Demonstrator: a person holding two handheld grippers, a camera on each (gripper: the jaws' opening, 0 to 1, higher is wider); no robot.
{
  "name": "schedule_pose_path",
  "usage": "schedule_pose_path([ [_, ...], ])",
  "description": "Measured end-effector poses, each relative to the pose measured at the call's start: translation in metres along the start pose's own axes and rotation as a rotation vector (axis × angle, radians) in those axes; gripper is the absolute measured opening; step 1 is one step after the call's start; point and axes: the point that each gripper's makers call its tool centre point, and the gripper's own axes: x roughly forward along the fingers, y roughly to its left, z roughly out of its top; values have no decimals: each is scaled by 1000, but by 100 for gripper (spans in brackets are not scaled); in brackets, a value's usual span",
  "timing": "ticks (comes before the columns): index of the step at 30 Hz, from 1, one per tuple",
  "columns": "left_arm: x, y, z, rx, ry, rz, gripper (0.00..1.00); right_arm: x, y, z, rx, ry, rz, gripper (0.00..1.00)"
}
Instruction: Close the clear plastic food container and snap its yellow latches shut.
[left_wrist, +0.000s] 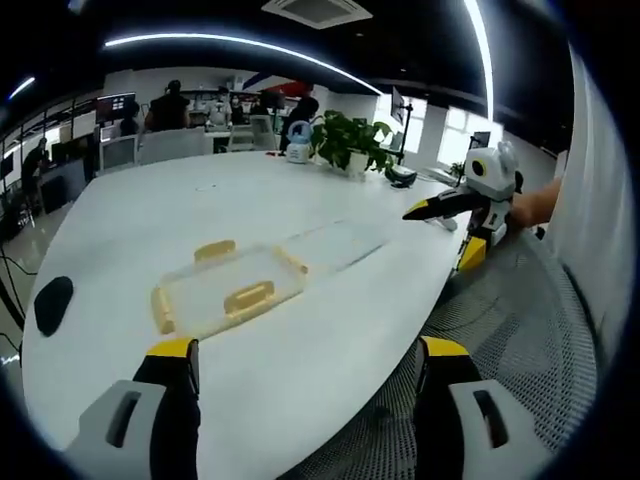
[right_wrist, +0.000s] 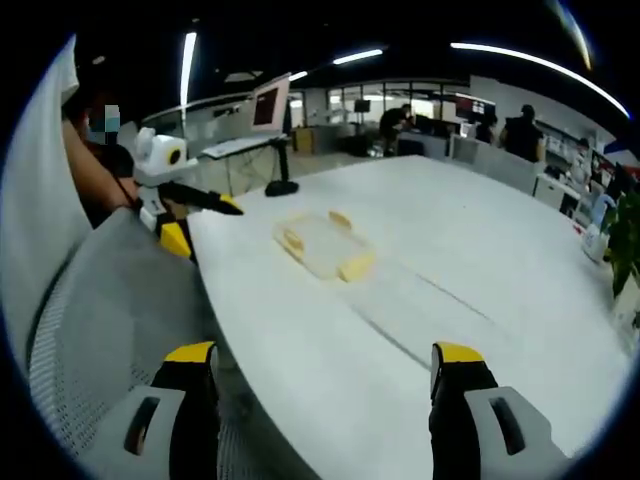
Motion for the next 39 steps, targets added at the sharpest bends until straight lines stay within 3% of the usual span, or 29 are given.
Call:
schedule_pose_path([
  [39, -4, 3, 7, 10, -37, 14, 91, -1, -2, 3, 4, -3, -14, 87],
])
